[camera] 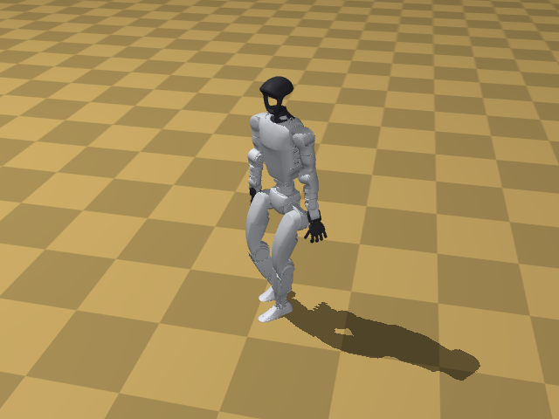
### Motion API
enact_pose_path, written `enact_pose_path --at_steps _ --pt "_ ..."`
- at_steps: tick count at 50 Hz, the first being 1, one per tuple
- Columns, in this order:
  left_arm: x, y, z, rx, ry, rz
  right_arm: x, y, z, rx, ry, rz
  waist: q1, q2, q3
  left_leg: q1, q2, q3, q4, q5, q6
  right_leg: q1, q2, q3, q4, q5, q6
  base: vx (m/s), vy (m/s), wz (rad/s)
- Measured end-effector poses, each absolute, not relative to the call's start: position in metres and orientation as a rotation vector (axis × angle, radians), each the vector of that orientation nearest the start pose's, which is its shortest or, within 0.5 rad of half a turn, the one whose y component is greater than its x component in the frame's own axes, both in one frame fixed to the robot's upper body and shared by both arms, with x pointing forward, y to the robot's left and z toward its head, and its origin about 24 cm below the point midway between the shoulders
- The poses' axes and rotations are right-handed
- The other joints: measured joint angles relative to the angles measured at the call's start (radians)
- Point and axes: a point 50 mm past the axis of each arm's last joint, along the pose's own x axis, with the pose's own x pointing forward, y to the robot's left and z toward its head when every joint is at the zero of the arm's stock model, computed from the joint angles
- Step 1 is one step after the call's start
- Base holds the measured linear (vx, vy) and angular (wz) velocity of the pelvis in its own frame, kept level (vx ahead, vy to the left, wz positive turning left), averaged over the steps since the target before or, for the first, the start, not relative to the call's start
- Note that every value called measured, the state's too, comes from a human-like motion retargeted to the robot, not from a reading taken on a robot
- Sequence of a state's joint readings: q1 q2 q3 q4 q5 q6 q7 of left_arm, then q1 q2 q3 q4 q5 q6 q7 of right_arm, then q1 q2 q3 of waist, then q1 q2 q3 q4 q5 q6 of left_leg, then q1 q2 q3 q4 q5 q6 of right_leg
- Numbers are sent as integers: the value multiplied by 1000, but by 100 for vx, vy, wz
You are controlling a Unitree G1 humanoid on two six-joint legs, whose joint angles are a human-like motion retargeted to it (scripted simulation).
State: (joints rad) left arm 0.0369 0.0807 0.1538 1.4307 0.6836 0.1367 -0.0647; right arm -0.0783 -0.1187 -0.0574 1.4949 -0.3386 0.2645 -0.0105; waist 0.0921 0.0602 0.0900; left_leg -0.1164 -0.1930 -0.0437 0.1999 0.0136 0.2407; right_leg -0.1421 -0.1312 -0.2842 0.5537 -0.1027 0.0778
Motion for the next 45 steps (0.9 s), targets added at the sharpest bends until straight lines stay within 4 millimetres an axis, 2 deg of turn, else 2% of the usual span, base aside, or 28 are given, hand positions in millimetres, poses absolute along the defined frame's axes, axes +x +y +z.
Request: enact_pose_path --at_steps 2,5,7,8,10,13,15,17,20,22,25,26,27,28,30,33,37,42,45 --pt "26 188 -181 474 1545 -307 23 -206 -175 -354 1740 98 -25 -13 4 20 -18 -54 -13 -1 -15 5 27 128 -139 -9 -54 6 -30 211" --pt "37 187 -180 472 1494 -265 4 -202 -174 -312 1826 139 -36 -48 17 39 -53 -120 -20 -7 -47 59 32 251 -325 28 -30 2 -32 180" --pt "37 188 -180 481 1491 -243 -5 -199 -174 -282 1867 163 -19 -51 12 34 -39 -149 -20 -17 -72 80 39 168 -313 -49 -39 -3 -42 150" --pt "37 188 -180 488 1492 -240 -8 -198 -173 -270 1879 169 -12 -56 10 24 -39 -160 -15 -23 -79 102 6 32 -341 -53 -44 -10 -44 136" --pt "33 188 -180 493 1508 -240 -8 -196 -173 -270 1884 180 31 -71 13 6 -32 -134 -9 -34 -85 137 8 -42 -384 -70 -64 -16 -32 114" --pt "20 189 -181 501 1552 -252 1 -195 -174 -288 1853 187 6 -80 26 -39 -35 -153 45 -28 -108 170 22 -65 -427 -75 -61 -14 -30 171" --pt "4 190 -181 506 1597 -255 6 -197 -174 -300 1836 188 -6 -80 25 -65 -25 -79 74 -20 -135 195 35 -124 -460 -81 -62 -5 -27 145" --pt "-14 190 -180 511 1657 -266 13 -200 -174 -314 1824 180 -26 -84 19 -80 31 154 74 -45 -109 208 52 -141 -482 -93 -67 -4 -18 151" --pt "-39 188 -178 503 1752 -309 24 -206 -172 -344 1804 158 -67 -95 4 -70 81 475 68 -102 -10 229 58 -217 -514 -112 -70 -4 -13 152" --pt "-53 187 -176 484 1812 -341 30 -206 -172 -358 1784 152 -80 -91 4 -71 55 484 72 -78 -19 246 80 -247 -530 -121 -74 2 -14 115" --pt "-64 187 -173 457 1880 -400 35 -207 -173 -347 1752 129 -59 -67 1 -70 10 419 55 0 -130 263 129 -268 -548 -130 -74 7 -10 70" --pt "-65 187 -173 450 1891 -424 36 -207 -173 -340 1738 113 -42 -62 1 -67 -8 380 41 28 -145 269 143 -269 -554 -132 -74 11 -6 42" --pt "-65 186 -173 444 1899 -443 37 -206 -174 -332 1727 100 -27 -59 1 -60 -25 344 25 50 -140 277 153 -274 -560 -135 -73 12 -5 35" --pt "-65 185 -173 440 1901 -455 37 -206 -174 -325 1718 94 -15 -63 2 -49 -41 312 5 62 -98 286 155 -284 -566 -137 -70 14 -6 27" --pt "-65 183 -173 431 1901 -455 34 -205 -174 -320 1721 102 6 -73 -6 -13 -45 320 -39 26 -53 299 158 -299 -568 -140 -61 19 -7 5" --pt "-58 182 -175 417 1880 -414 33 -200 -175 -336 1735 157 25 -92 -7 -27 -53 276 -16 25 -22 318 153 -315 -558 -137 -41 23 -10 -23" --pt "-37 186 -178 439 1818 -354 32 -194 -176 -376 1727 215 18 -109 -10 -17 -32 278 -13 -2 21 316 123 -372 -471 -114 18 21 -17 -12" --pt "5 191 -179 496 1701 -311 29 -195 -176 -453 1726 243 -20 -68 -9 13 50 239 -18 -35 21 183 95 -297 -160 56 75 18 -10 -28" --pt "36 198 -178 545 1613 -294 23 -196 -176 -447 1750 259 -48 -53 -5 30 89 248 -26 -48 21 60 97 -192 26 32 99 15 -11 -29"
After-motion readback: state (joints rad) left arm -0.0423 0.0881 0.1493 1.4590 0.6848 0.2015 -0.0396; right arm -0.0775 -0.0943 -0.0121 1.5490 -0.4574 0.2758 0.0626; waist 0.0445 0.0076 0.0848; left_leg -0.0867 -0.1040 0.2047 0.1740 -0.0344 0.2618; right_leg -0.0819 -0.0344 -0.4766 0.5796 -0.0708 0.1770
